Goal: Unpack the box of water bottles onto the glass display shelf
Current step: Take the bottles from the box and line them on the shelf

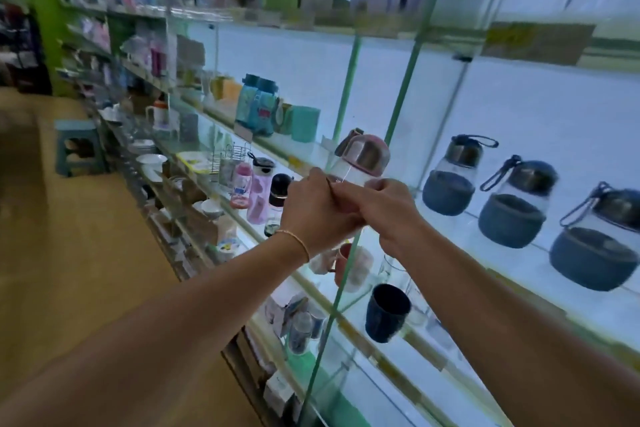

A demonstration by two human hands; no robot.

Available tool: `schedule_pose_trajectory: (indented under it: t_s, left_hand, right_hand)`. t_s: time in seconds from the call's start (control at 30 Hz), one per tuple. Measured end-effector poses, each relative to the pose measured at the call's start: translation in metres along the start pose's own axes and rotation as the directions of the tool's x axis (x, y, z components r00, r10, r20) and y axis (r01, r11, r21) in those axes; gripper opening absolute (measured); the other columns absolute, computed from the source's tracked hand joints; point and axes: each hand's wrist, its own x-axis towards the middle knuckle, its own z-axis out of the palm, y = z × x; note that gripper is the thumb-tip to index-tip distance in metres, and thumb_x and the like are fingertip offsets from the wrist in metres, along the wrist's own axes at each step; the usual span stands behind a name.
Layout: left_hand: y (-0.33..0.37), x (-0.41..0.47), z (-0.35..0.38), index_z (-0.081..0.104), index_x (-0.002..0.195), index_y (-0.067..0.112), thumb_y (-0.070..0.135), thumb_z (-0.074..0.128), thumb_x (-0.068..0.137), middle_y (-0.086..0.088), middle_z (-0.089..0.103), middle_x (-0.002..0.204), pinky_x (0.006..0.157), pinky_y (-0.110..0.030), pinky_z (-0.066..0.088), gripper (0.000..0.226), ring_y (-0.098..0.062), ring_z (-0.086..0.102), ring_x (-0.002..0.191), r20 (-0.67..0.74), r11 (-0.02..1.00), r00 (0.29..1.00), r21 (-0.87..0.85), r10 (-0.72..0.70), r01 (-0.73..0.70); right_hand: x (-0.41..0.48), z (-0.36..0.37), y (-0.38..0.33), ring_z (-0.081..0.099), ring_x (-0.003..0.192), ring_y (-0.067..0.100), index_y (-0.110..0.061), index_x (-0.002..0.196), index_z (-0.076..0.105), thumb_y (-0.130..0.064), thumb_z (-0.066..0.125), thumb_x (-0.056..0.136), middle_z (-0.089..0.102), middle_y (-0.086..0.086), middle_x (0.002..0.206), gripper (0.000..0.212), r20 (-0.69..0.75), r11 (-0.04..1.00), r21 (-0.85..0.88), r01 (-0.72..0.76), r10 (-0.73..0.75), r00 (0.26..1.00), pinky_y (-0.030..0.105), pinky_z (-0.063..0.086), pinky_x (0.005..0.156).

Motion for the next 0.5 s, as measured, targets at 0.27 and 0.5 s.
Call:
schedule_pose_trajectory:
  t_s: [0.27,0.5]
  left_hand:
    - [0.079,0.031,0.049,0.051,0.091,0.016,0.050,0.076,0.066,-0.008,0.064,0.098,0.078,-0.034,0.051,0.049,-0.029,0.060,0.100,0.030,0.995,0.996,-0.059,0.084,-0.082]
    - [0.109,0.052,0.088,0.041,0.085,0.022,0.051,0.072,0.074,-0.008,0.065,0.097,0.074,-0.031,0.049,0.043,-0.025,0.061,0.091,0.046,0.992,0.992,-0.050,0.119,-0.117]
  right_hand:
    - [0.024,-0.094,-0.024,0.053,0.068,0.013,-0.024,0.080,0.044,-0.047,0.087,0.056,0.053,-0.002,0.079,0.055,-0.115,0.997,-0.062,0.039,-0.046,0.992,0.023,0.040,0.052]
    - [0.047,-0.140,-0.025,0.065,0.079,0.014,-0.022,0.091,0.061,-0.035,0.089,0.065,0.069,0.001,0.089,0.040,-0.117,0.995,-0.094,0.042,-0.053,0.992,0.030,0.056,0.065]
